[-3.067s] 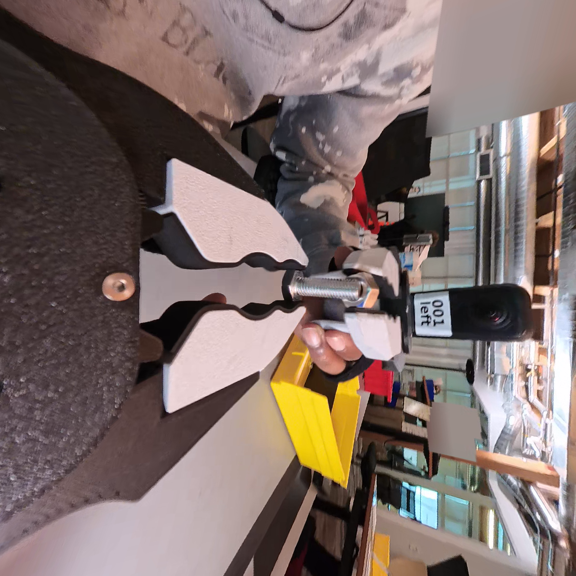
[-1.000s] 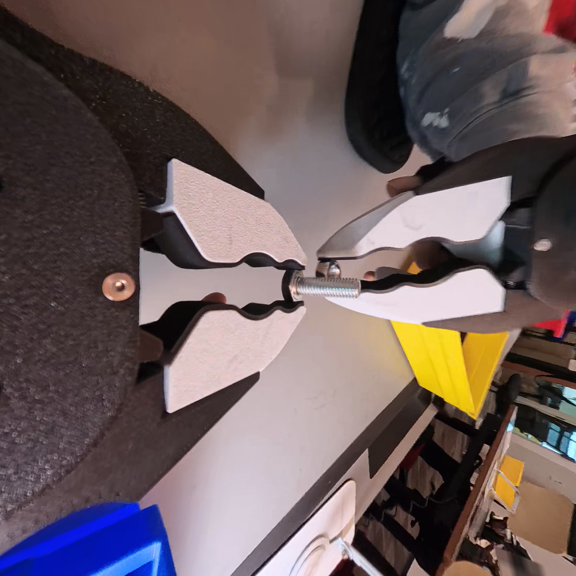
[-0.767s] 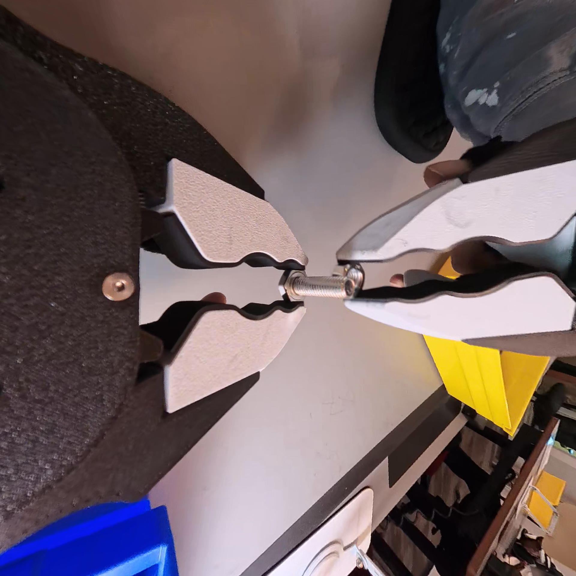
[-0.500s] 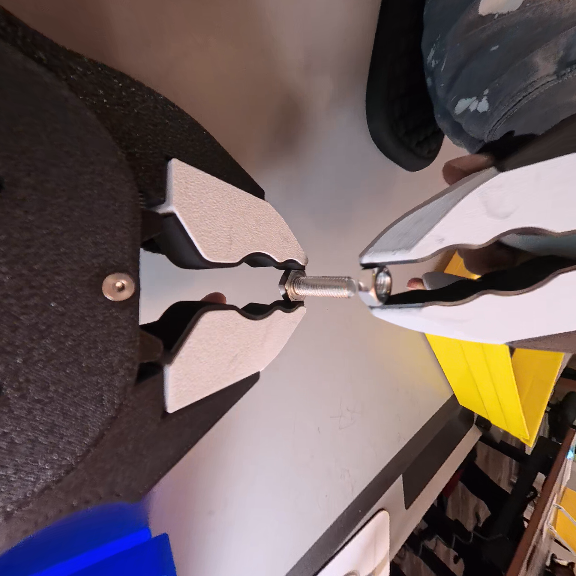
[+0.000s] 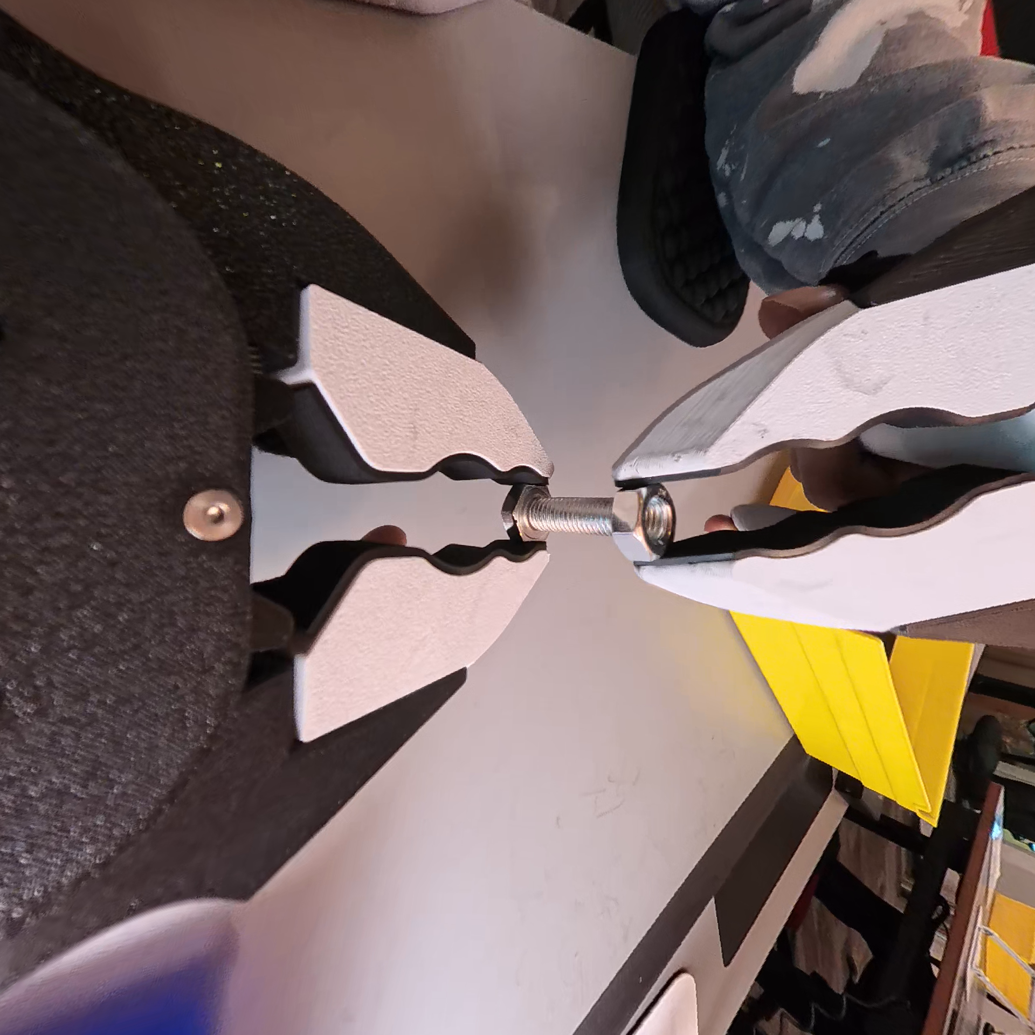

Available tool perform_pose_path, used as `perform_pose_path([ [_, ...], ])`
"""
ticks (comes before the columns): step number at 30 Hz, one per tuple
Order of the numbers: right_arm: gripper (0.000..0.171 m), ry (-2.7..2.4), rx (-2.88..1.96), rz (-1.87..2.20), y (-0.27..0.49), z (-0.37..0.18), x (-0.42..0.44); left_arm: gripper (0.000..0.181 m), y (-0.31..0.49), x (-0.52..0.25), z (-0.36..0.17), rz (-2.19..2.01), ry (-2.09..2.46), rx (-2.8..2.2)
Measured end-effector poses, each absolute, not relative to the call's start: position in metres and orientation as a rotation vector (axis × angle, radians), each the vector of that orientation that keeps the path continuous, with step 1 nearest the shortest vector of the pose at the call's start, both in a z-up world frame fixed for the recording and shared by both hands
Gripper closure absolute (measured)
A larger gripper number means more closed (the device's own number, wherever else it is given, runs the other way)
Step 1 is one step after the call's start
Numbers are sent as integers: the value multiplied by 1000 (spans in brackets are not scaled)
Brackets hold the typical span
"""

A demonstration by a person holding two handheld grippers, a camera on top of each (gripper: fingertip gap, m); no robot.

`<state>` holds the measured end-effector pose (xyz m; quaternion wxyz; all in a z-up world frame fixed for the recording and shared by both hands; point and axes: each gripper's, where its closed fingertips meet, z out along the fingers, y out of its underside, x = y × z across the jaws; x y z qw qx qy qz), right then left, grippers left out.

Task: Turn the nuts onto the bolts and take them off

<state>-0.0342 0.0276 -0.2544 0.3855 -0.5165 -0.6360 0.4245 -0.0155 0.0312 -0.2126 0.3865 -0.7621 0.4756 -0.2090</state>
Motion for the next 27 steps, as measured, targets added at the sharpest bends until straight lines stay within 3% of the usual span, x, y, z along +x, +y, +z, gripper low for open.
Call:
perform_pose_path([
  [27,153,-1613,-1327,1124,21,-255,-37,163,26,-18,-214,-538,1239,-1953],
])
